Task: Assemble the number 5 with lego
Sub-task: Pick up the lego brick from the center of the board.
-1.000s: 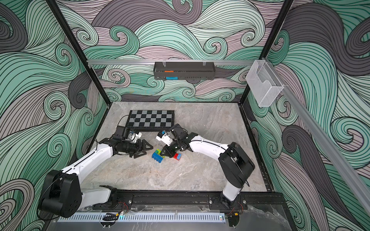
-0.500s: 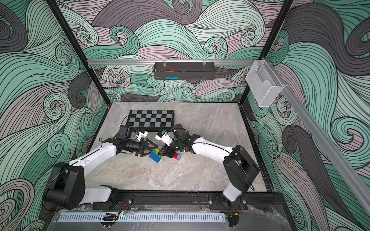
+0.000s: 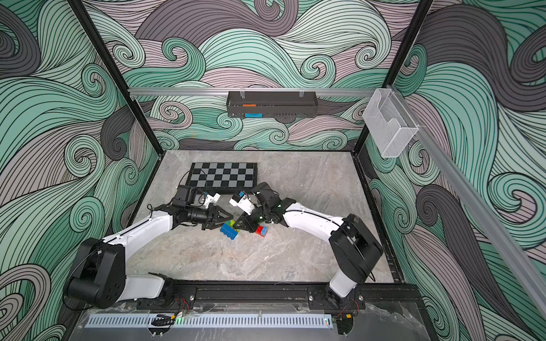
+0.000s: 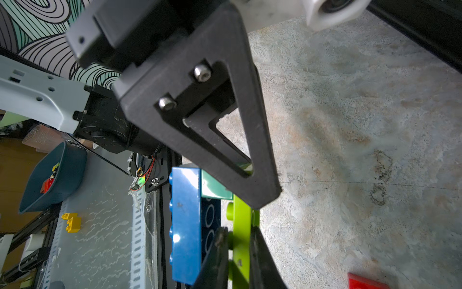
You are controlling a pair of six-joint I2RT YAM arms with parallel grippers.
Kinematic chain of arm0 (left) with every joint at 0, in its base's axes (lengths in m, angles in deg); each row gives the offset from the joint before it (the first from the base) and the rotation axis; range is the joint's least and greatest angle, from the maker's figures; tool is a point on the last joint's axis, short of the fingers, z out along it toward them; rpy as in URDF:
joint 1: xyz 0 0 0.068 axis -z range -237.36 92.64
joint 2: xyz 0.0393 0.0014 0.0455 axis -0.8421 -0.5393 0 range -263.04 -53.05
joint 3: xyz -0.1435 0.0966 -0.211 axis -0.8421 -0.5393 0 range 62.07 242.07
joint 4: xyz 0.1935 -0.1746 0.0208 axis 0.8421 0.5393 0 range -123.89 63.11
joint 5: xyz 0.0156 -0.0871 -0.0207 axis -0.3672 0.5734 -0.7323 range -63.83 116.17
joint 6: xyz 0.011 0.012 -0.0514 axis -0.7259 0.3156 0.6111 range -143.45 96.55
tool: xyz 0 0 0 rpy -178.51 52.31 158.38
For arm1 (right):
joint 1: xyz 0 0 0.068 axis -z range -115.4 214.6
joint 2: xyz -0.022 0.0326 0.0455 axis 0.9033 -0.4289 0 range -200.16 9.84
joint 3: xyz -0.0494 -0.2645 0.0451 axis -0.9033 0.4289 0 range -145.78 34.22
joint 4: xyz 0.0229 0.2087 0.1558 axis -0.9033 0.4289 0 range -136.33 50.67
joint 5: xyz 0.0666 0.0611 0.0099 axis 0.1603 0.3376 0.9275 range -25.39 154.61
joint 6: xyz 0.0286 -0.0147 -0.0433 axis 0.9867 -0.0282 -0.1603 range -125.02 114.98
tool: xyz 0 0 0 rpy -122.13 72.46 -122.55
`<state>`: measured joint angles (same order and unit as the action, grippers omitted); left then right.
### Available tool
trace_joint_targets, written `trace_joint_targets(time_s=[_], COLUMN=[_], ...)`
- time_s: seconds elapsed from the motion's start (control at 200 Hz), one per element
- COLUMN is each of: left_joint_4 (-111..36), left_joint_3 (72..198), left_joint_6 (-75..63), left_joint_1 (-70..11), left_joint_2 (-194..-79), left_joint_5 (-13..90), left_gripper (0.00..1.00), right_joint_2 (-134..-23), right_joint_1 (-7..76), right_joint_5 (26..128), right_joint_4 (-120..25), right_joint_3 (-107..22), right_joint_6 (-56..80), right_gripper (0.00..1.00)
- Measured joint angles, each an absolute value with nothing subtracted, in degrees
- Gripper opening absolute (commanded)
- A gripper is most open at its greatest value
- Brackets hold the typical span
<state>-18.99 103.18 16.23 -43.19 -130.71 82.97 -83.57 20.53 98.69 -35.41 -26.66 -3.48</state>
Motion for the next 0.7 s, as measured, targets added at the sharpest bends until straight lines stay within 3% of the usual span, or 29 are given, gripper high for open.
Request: trace_joint_targets(time_s=[0.085, 0.29, 0.42, 0.51, 0.7], left_joint_4=[-18.97, -17.59, -14.99, -12.54, -8.52], left_joint_3=[103.18, 103.20, 103.40, 104.34, 106.41], left_joint_6=[16.67, 17.24, 17.30, 17.35, 18.70], left_joint_1=[-43.17, -43.08, -43.08, -43.08, -43.08], left_joint_2=[-130.74, -131.78, -133.77, -135.24, -137.71], left_joint_5=[82.99, 82.77, 81.41, 80.30, 77.68], left_gripper=[0.20, 0.19, 0.19, 0.19, 0.19], right_joint_2=[-83.59, -83.29, -79.72, -75.31, -69.27], right_joint_1=[20.53, 20.94, 21.20, 20.90, 13.58], right_joint_5=[98.59, 96.12, 92.79, 89.58, 78.32], right_joint_4=[-35.55, -35.44, -34.67, -34.02, -32.86], right_joint_3=[-26.71, -26.75, -25.81, -24.43, -22.82], right_joint_6=[-3.41, -3.87, -4.61, -5.95, -11.81], right_gripper=[0.42, 0.67, 0.74, 0.85, 0.89])
